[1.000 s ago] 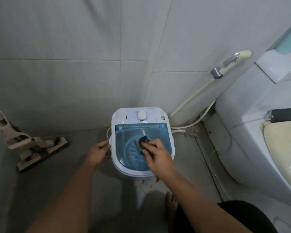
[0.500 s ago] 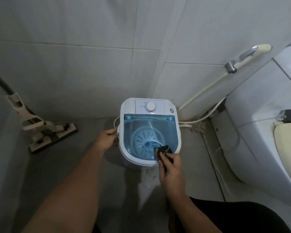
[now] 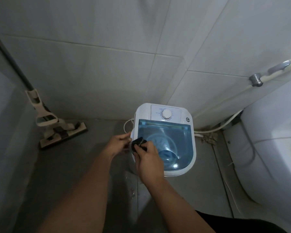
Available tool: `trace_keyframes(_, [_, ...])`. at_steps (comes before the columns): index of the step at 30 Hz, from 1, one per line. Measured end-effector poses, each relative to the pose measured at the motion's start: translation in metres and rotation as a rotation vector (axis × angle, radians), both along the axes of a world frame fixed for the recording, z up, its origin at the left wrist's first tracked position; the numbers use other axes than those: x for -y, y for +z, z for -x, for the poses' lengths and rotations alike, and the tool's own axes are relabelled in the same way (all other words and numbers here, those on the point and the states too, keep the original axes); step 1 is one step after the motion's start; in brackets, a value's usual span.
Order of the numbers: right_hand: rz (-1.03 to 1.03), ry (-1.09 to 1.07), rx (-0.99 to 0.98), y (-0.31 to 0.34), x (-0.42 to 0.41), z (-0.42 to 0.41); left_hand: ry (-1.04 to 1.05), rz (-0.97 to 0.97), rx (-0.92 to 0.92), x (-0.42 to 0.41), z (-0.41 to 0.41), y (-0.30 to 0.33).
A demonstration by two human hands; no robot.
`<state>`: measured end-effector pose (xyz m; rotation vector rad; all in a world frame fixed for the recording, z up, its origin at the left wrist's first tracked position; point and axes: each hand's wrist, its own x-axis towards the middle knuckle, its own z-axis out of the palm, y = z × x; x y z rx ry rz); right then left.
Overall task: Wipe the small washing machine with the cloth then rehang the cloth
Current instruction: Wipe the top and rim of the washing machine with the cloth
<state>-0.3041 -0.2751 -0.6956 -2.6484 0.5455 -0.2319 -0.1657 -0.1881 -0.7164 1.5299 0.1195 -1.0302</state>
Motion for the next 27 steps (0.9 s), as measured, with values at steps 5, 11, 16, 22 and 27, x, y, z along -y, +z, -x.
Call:
trace_keyframes(5, [0.116, 0.068, -0.049, 0.002, 0.032, -0.049, 0.012, 0.026, -0.068, -0.002, -0.002, -0.007])
trace_keyframes(11, [-0.010, -0.057, -0.035, 0.030, 0.082, -0.147, 0.022, -0.002, -0.047, 0.000, -0.002, -0.009])
trace_keyframes(16, [0.161, -0.001, -0.104, 0.022, 0.106, -0.164, 0.027, 0.006, -0.051, -0.001, -0.001, -0.009])
trace_keyframes(22, [0.211, 0.253, 0.005, 0.016, 0.076, -0.106, 0.032, 0.019, -0.065, -0.002, -0.001, -0.003])
trace_keyframes(27, [-0.041, 0.521, -0.171, 0.025, 0.069, -0.065, 0.056, -0.012, -0.063, 0.001, -0.001, -0.010])
